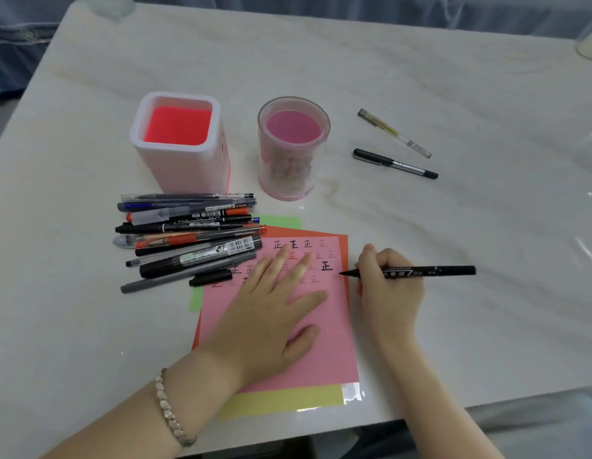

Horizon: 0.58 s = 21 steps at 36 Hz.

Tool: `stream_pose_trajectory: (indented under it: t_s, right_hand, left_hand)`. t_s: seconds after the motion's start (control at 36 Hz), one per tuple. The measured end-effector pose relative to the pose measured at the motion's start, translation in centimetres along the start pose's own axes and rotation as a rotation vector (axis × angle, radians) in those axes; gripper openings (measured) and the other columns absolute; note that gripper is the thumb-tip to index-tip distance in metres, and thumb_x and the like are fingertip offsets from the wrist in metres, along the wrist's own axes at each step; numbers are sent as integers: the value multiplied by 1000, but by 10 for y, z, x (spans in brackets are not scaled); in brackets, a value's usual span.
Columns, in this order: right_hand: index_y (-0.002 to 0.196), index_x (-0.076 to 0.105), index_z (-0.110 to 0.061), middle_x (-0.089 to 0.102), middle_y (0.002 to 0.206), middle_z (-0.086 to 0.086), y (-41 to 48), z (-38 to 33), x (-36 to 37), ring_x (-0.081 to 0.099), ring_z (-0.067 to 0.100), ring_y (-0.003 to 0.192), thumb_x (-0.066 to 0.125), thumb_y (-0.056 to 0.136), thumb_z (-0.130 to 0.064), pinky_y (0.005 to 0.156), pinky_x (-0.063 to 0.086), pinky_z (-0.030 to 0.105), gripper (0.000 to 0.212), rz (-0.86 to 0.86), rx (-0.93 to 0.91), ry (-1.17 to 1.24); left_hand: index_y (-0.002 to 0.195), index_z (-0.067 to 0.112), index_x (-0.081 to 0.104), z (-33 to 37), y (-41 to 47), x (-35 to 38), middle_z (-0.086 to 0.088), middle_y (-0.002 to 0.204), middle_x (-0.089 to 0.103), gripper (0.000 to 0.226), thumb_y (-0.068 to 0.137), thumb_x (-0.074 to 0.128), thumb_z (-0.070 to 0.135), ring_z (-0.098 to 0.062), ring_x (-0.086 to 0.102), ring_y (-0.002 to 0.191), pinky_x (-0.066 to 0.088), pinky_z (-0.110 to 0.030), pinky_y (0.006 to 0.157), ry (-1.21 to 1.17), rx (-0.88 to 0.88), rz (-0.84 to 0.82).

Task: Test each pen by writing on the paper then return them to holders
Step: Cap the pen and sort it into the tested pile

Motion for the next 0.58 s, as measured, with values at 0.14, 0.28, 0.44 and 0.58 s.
stream_pose_trajectory:
  t_s: [0.14,0.28,0.44,0.58]
  right_hand:
    - [48,38,-11,38,48,7,2,11,9,34,14,48,58,82,-20,48,30,25,40,-10,-24,-54]
    - [47,39,-10,35,41,-7,2,6,10,34,8,44,59,82,-11,45,28,16,41,-13,-93,-151]
    - [44,39,-16,39,41,-6,1,5,13,35,7,43,60,82,-11,46,29,16,44,-39,-117,-188]
    - [42,38,-20,40,37,-10,0,3,14,36,6,41,61,82,-10,46,29,15,47,-50,-148,-208]
  left_hand:
    - [125,34,56,0,0,-1,-11,149,34,41,87,42,42,-39,20,139,11,-46,112,-35,-7,-7]
    - [125,35,57,1,0,-2,-11,148,36,42,86,43,42,-39,21,139,9,-44,113,-39,-4,-6]
    - [125,36,56,2,0,-2,-10,148,35,42,86,43,43,-38,20,140,10,-45,113,-50,-6,-11]
    - [125,37,57,2,-1,-2,-9,149,34,42,85,43,43,-36,18,140,8,-43,114,-52,-14,-19]
Point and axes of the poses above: each hand's wrist, its own y-axis towards the middle knuckle, its own x-axis out of the palm, z = x × y, the point moved 9 cm from there along y, towards the middle knuckle
